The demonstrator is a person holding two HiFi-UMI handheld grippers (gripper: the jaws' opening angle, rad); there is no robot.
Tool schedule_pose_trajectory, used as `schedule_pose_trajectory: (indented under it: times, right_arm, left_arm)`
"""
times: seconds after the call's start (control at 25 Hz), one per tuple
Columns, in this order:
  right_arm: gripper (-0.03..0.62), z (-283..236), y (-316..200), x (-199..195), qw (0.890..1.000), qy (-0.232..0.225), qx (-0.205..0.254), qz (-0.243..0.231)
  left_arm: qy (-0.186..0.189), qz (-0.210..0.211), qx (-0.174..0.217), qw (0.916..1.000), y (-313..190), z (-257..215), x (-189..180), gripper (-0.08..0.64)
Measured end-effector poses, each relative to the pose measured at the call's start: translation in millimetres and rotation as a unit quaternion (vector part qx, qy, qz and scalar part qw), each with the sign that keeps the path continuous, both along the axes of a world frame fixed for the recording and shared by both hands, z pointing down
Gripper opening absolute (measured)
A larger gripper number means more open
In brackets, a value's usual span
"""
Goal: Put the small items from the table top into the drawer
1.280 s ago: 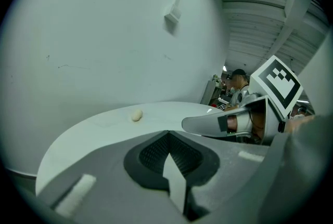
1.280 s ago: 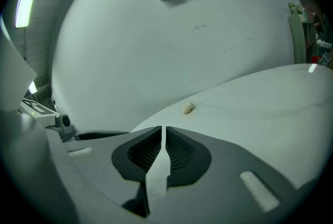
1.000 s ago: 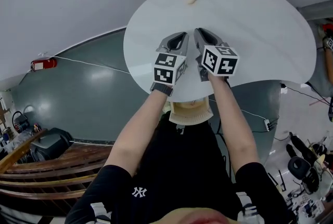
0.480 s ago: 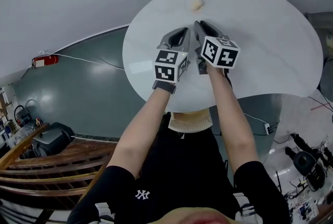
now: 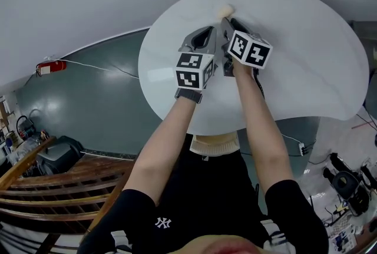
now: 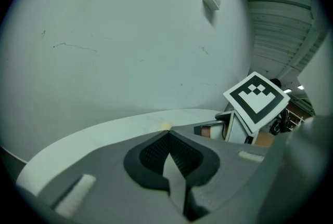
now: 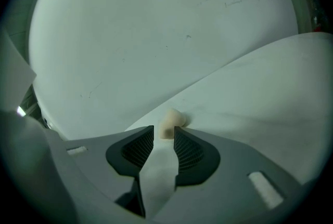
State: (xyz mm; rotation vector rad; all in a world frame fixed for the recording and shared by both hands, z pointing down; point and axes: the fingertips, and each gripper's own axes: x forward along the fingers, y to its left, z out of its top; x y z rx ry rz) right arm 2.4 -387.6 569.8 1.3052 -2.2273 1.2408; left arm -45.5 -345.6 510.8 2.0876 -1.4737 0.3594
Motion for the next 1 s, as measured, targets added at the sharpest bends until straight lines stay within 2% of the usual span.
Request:
schedule_pose_trajectory:
  times: [0.24, 0.36, 0.56, 1.0]
  right_arm:
    - [0.192, 11, -19, -5, 1.000, -0.001, -0.019, 0.016]
    - [0.193, 14, -26, -7, 1.000, 0.005, -0.026, 0.017]
    - [0.158, 19, -32, -13, 0.999, 0.030, -0.032, -0.003]
    - [0.127, -3, -13, -5, 1.000, 0.012, -0.012, 0.002]
  left_arm:
    - [0.001, -0.008, -0.011, 0.9999, -4, 11, -6, 0.000]
    - [-0.001, -0.011, -0.013, 0.9999, -4, 12, -9, 0.000]
    - [-0.002, -0.013, -0.015, 0.9998, -3, 13, -13, 0.000]
    - [0.006, -0.002, -0.010, 0.9999, 11, 0, -9, 0.000]
